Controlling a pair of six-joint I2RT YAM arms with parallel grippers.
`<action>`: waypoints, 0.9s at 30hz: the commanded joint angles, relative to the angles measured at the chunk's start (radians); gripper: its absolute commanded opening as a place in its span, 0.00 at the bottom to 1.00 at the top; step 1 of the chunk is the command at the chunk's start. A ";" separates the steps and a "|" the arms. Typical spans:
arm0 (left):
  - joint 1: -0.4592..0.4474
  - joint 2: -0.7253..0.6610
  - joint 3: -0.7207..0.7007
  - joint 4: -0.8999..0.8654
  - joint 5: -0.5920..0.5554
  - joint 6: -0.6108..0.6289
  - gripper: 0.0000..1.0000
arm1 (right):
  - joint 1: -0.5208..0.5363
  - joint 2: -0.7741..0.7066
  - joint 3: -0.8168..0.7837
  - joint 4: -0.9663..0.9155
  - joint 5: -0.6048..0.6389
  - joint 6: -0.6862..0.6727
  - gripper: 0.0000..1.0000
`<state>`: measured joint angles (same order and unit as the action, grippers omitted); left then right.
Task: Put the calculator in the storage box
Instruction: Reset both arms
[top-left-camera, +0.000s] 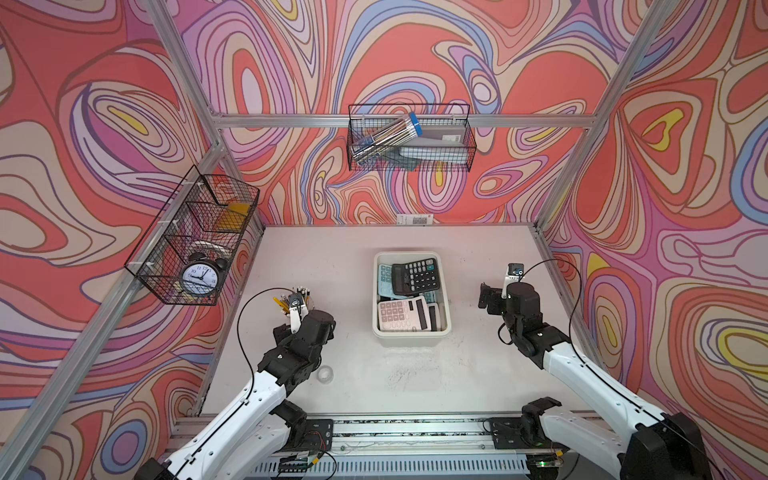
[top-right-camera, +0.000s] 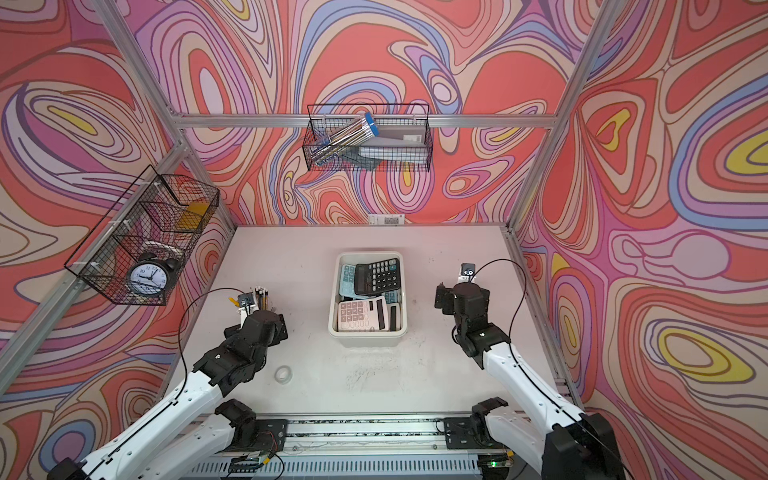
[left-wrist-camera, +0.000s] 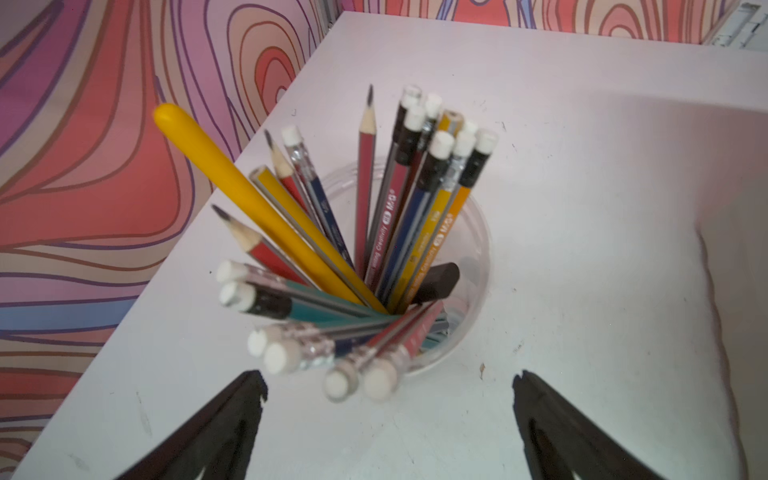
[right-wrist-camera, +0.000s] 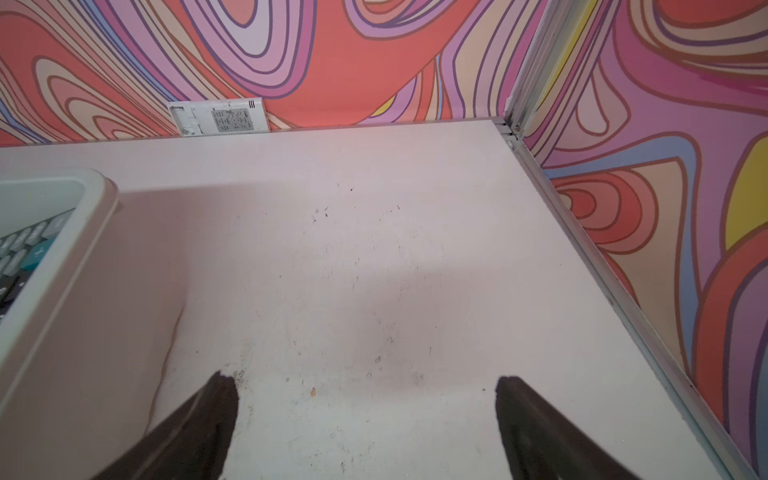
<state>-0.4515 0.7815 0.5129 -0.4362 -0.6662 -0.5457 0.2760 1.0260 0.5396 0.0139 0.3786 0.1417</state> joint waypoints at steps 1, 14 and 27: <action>0.048 0.017 -0.035 0.092 -0.019 0.074 0.99 | -0.016 0.037 -0.037 0.199 0.056 -0.052 0.98; 0.144 0.032 -0.071 0.250 0.005 0.209 0.99 | -0.047 0.170 -0.032 0.284 0.037 -0.031 0.98; 0.219 0.133 -0.007 0.135 0.205 0.179 0.99 | -0.047 0.260 0.056 0.164 -0.032 -0.001 0.98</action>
<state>-0.2577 0.8833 0.4782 -0.2588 -0.5476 -0.3565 0.2340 1.2938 0.5850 0.1997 0.3733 0.1261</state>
